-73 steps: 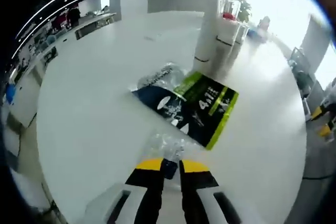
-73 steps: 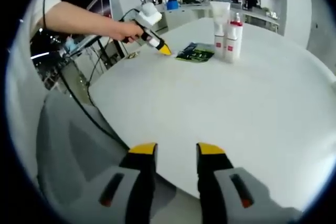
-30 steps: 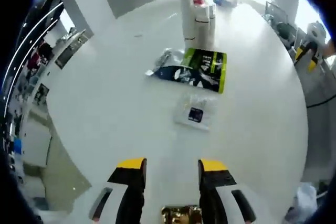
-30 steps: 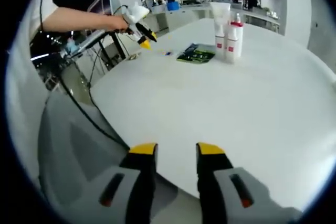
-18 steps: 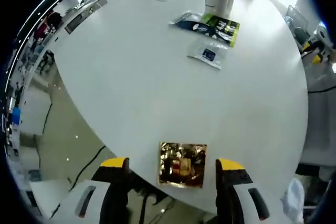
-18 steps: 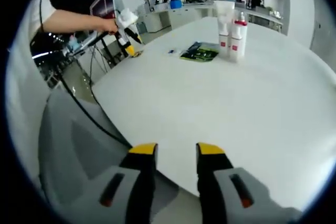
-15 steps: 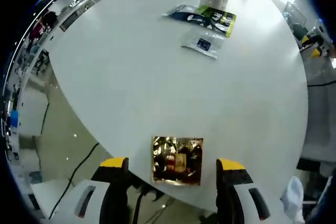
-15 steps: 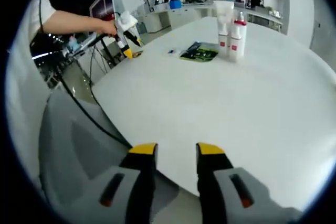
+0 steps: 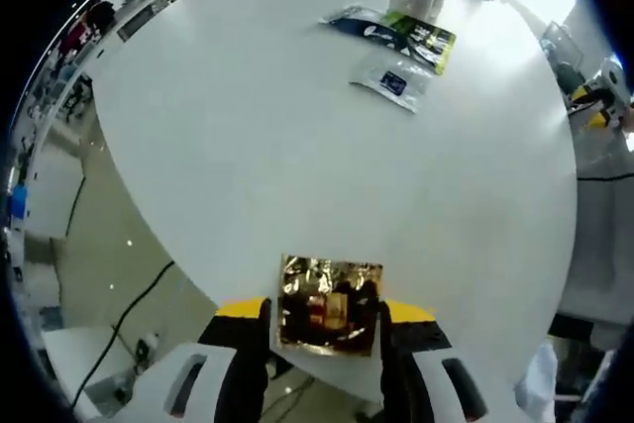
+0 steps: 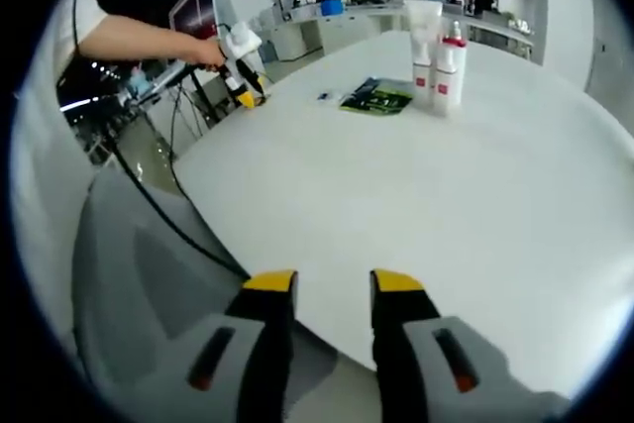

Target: Arrange the skincare products in the storage area until every visible bottle or jar stands upright without overlapping.

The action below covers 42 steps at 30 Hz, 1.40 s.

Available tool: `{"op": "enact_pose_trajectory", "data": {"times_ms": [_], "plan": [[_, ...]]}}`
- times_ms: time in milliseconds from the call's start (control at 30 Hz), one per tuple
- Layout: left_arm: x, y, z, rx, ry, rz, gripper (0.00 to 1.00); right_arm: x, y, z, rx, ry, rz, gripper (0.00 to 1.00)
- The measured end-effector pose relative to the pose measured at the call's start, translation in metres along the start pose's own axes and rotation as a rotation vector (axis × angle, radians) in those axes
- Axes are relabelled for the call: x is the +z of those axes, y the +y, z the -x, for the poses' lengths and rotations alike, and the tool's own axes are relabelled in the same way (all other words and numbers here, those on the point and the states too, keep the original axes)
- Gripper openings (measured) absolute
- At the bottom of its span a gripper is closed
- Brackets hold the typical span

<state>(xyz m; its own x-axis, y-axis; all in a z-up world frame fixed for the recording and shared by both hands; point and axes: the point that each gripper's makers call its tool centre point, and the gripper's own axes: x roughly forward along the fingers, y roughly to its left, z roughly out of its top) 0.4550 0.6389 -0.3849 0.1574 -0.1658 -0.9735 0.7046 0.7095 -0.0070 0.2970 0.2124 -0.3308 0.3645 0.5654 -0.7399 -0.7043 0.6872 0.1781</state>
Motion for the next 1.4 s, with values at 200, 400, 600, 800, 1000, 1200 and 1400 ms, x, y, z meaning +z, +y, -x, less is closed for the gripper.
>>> {"op": "enact_pose_trajectory", "data": {"times_ms": [200,400,600,800,1000,1200,1400], "plan": [[-0.001,-0.004,-0.001,0.009,-0.014,0.023,0.40,0.000,0.000,0.000,0.001,-0.001,0.000,0.31],[-0.004,-0.020,0.000,-0.002,-0.027,0.048,0.40,0.000,0.001,0.000,0.007,-0.003,-0.004,0.31],[-0.004,-0.034,0.007,0.004,-0.065,0.063,0.40,0.000,0.002,0.000,0.014,0.003,-0.009,0.31],[0.008,-0.063,0.019,0.001,-0.151,0.057,0.40,-0.001,0.007,-0.001,0.066,0.018,-0.097,0.31],[0.018,-0.095,0.030,0.001,-0.250,0.093,0.40,0.025,0.008,0.004,0.129,-0.022,-0.199,0.32],[0.032,-0.149,0.044,-0.035,-0.355,0.088,0.40,0.068,0.047,-0.005,0.322,-0.062,-0.361,0.33],[0.046,-0.198,0.060,-0.060,-0.443,0.091,0.40,0.129,0.094,-0.014,0.487,-0.128,-0.419,0.35]]}}
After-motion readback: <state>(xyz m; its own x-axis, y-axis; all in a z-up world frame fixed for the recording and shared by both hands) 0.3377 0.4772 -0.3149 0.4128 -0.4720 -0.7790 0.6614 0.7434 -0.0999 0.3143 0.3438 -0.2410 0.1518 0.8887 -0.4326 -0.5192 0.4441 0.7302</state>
